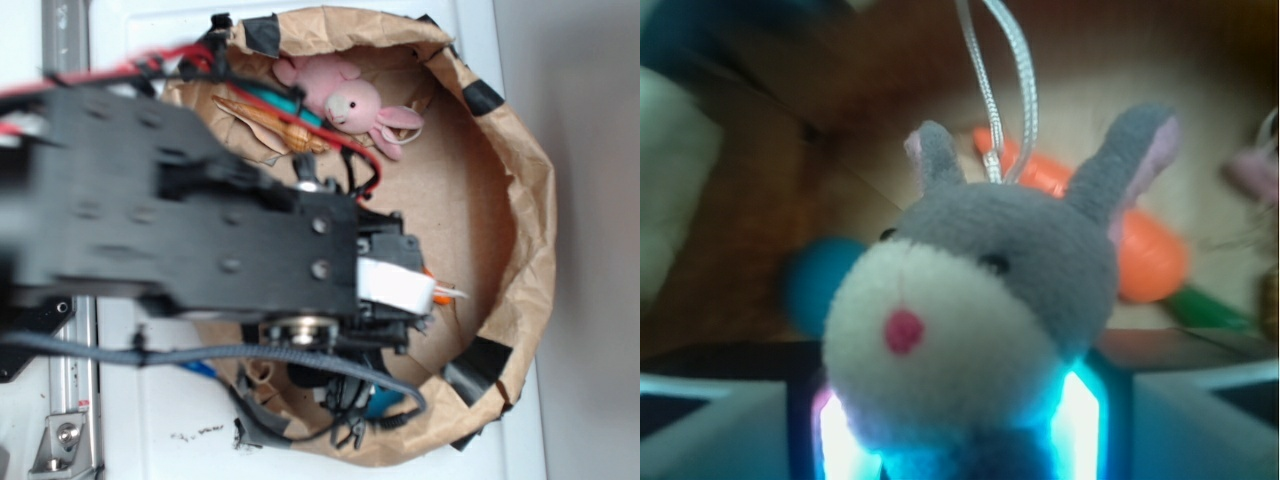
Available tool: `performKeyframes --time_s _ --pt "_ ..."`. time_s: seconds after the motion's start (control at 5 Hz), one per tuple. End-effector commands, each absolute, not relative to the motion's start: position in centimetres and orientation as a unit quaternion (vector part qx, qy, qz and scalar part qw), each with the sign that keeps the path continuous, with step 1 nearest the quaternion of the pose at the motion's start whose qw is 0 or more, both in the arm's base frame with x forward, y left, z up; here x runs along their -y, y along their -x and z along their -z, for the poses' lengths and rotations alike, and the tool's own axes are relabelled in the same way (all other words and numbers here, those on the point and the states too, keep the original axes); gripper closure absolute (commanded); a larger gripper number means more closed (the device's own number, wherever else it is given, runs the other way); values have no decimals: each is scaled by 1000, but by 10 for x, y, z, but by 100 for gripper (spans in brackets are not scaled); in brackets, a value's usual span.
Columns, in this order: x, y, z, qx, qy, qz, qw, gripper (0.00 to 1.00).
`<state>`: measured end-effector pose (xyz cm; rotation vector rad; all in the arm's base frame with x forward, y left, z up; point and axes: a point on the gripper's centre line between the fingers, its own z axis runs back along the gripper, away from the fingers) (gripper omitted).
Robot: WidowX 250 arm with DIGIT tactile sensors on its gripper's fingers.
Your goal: Grab the gray animal.
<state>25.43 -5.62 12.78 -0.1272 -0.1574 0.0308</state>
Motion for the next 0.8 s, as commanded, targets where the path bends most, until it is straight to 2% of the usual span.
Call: performKeyframes --time_s 0.0,0.2,0.4,0.6 --pt "20 -231 -202 176 -2 77 981 100" --pt "-8 -229 -201 167 -6 79 983 100" --pt "-14 -227 -195 157 10 74 985 100" --pt "-3 -227 -186 151 17 84 985 100"
